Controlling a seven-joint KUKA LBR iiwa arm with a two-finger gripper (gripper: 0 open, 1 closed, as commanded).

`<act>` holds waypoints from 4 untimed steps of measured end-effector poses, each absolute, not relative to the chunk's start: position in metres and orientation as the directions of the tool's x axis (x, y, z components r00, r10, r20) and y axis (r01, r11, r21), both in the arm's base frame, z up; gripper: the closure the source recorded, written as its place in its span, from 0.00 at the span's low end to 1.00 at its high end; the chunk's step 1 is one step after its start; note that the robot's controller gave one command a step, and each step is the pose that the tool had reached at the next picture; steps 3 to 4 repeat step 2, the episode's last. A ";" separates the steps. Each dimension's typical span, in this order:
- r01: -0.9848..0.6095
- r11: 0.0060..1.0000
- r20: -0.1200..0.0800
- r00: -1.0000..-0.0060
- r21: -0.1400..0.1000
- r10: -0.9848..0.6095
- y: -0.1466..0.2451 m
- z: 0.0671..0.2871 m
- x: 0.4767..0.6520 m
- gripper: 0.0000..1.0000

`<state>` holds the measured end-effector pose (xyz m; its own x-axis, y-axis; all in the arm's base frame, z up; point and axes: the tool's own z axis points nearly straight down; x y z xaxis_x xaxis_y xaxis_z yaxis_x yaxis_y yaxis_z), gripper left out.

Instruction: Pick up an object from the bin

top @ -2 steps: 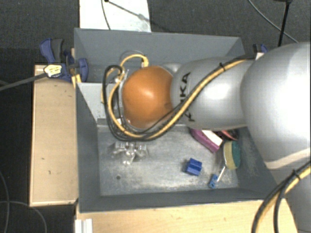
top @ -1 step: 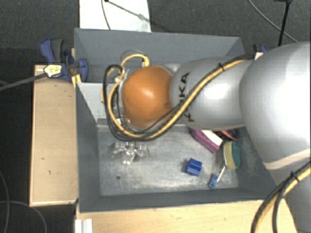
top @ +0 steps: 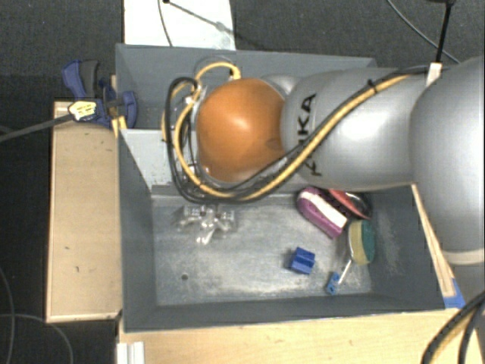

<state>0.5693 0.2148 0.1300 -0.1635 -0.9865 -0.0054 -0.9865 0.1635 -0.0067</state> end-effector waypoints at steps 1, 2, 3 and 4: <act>-0.984 0.176 -0.005 -0.176 -0.005 -0.984 0.216 0.160 0.571 1.00; -0.983 0.184 -0.006 -0.184 -0.004 -0.983 0.217 0.165 0.571 1.00; -0.983 0.184 -0.006 -0.184 -0.004 -0.983 0.217 0.165 0.571 1.00; -0.983 0.184 -0.006 -0.184 -0.004 -0.983 0.217 0.165 0.571 1.00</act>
Offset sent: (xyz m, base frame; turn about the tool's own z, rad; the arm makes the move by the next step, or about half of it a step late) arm -0.0001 0.0000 0.0270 0.0000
